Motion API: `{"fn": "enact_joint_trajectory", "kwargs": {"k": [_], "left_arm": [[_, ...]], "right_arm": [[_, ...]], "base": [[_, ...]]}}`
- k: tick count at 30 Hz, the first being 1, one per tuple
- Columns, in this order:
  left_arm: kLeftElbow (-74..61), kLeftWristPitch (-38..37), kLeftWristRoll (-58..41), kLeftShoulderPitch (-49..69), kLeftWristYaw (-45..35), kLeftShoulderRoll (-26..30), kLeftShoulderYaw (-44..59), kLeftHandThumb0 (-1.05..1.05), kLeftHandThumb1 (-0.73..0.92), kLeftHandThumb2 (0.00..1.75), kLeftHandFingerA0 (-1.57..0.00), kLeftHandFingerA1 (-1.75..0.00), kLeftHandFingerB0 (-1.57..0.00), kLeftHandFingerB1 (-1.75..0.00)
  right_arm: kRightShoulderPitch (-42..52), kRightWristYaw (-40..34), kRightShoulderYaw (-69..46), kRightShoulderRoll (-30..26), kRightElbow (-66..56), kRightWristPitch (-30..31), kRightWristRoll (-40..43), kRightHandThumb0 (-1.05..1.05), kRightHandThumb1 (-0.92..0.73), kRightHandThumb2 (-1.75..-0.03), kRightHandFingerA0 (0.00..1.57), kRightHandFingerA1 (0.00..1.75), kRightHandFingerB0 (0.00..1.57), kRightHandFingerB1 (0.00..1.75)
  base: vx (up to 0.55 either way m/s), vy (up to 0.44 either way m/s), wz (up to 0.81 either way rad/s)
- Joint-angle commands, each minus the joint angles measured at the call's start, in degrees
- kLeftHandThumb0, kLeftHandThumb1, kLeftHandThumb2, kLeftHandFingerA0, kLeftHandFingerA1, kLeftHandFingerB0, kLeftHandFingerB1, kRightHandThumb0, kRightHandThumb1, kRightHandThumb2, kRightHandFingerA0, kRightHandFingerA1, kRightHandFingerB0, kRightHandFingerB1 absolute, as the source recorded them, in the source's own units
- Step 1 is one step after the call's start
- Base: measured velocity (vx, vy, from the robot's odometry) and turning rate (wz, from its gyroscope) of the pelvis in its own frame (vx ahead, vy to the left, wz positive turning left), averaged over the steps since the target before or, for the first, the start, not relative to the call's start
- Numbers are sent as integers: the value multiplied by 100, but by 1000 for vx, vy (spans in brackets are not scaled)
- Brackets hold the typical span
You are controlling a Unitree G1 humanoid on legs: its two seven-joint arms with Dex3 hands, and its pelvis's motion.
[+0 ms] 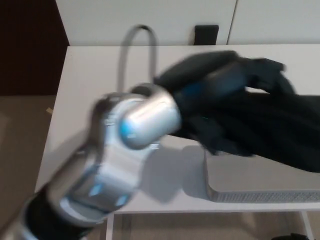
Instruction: The robot walk towards a table in front and pick up a black pencil case on the left hand side and put the pencil case into a small container on the right hand side
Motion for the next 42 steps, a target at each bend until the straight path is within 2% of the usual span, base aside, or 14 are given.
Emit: {"fn": "enact_joint_trajectory", "kwargs": {"k": [1, 6, 16, 33, 38, 42], "left_arm": [[779, 763, -141, -131, 301, -790, -36, -35, 70, 60, -123, -102, -95, -75], [1754, 832, -224, -296, 576, -1501, 100, -33, 64, 63, -126, -101, -101, -70], [2973, 623, -328, -346, 1301, -2206, 207, -26, 65, 64, -122, -99, -100, -65], [3312, 330, -580, -271, 1903, -2220, -195, -29, 65, 63, -119, -101, -99, -57], [3239, 443, -663, -368, 1992, -2359, -295, -27, 64, 64, -116, -101, -101, -60], [3379, 501, -657, -622, 1997, -2514, -403, -32, 67, 62, -117, -99, -99, -53]], "right_arm": [[-39, 44, -54, -48, -23, 85, 61, -31, -62, -58, 73, 43, 57, 40], [-67, 115, -67, -57, -35, 108, 84, -33, -62, -59, 69, 43, 55, 40], [-2, 179, -51, -62, -198, 185, 64, -33, -63, -59, 70, 43, 55, 39], [-180, 164, 21, -109, -227, 168, -44, -32, -63, -59, 73, 44, 57, 40], [-208, 168, 37, -129, -252, 275, -65, -36, -63, -59, 71, 43, 54, 39], [-186, 179, -28, -135, -249, 243, 8, -36, -63, -59, 70, 43, 54, 39]], "base": [[0, 0, 0], [0, 0, 0], [0, 0, 0], [0, 0, 0], [0, 0, 0], [0, 0, 0]]}}
